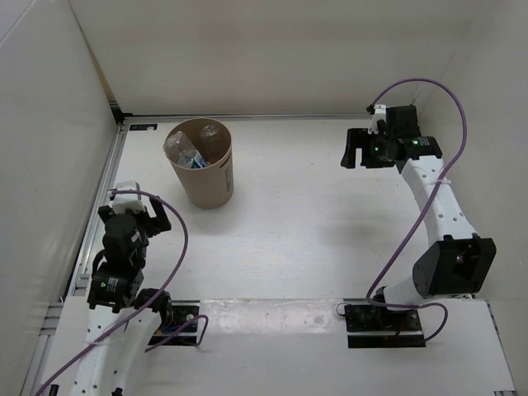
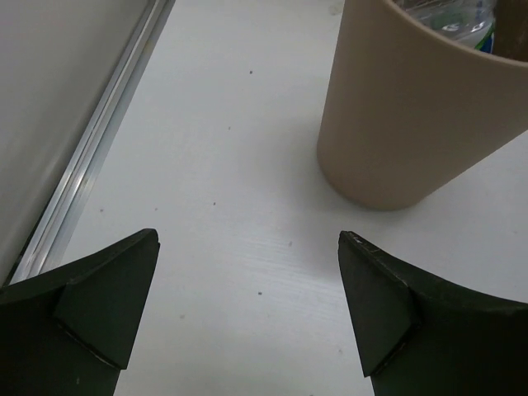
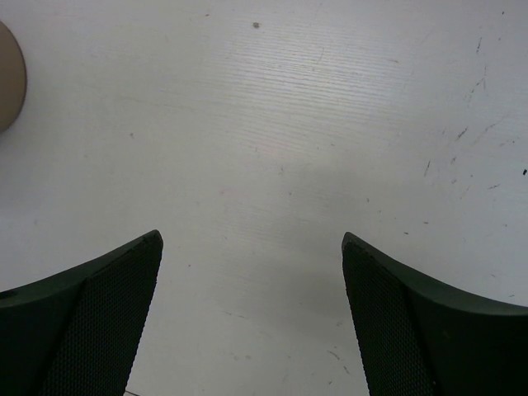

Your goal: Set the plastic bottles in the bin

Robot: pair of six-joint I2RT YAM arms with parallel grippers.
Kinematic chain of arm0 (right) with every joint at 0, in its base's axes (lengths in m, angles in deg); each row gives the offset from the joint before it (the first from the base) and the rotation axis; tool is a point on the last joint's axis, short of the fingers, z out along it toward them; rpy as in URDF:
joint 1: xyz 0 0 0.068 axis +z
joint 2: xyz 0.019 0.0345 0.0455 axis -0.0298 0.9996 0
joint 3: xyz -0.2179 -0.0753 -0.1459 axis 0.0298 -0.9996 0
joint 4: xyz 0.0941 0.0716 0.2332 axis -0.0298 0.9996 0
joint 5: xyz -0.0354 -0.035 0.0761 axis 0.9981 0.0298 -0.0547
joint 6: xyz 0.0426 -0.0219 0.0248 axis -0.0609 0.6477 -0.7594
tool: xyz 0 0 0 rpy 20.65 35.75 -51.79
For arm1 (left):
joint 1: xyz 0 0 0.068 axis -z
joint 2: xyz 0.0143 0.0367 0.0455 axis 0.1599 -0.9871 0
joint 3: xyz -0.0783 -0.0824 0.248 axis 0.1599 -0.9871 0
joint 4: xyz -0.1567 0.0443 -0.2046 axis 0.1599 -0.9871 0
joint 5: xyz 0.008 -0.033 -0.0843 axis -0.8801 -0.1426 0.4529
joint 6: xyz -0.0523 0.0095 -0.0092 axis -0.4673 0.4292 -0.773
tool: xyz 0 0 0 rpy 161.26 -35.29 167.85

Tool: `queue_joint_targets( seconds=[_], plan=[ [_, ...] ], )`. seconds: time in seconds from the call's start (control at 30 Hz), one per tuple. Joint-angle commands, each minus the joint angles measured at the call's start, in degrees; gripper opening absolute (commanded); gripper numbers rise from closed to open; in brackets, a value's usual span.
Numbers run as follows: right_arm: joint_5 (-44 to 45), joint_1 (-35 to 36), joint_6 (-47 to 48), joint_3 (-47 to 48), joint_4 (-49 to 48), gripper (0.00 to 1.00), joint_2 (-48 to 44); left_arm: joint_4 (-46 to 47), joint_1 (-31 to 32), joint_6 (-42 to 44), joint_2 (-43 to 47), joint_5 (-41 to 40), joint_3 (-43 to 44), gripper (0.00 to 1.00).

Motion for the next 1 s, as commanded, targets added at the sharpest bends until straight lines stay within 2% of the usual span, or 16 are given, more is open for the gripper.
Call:
queue_joint_targets(
  seconds=[0.0,0.23,0.37,0.6,0.83,0.93,0.97],
  plan=[
    [0.4,-0.1,1.5,-0.8,-0.2,0.9,-2.2,8.8,0.1,2.5,1.0,3.1,-4.0,1.0],
    [0.4,-0.2,1.7,-0.5,0.2,0.9,-2.4,9.8,-0.1,1.0,1.0,2.6,-7.8,1.0],
    [0.4,-0.3,1.8,0.3,1.1,0.9,-2.1,16.2,-0.2,2.7,3.2,3.5,-11.6,1.0],
    [-0.1,-0.7,4.7,1.2,1.8,0.9,-1.8,27.8,-0.3,1.8,11.5,-1.1,-23.2,1.0],
    [0.3,-1.3,5.4,0.7,2.9,0.9,-2.2,32.4,-0.3,5.9,12.6,6.8,-28.6,1.0],
    [0.5,-1.0,5.3,0.0,3.0,0.9,-2.3,36.1,-0.3,9.4,10.5,9.4,-30.5,1.0],
    [0.6,-1.2,5.2,-0.3,3.1,0.9,-2.3,41.2,-0.3,8.9,10.1,9.4,-30.9,1.0]
  ],
)
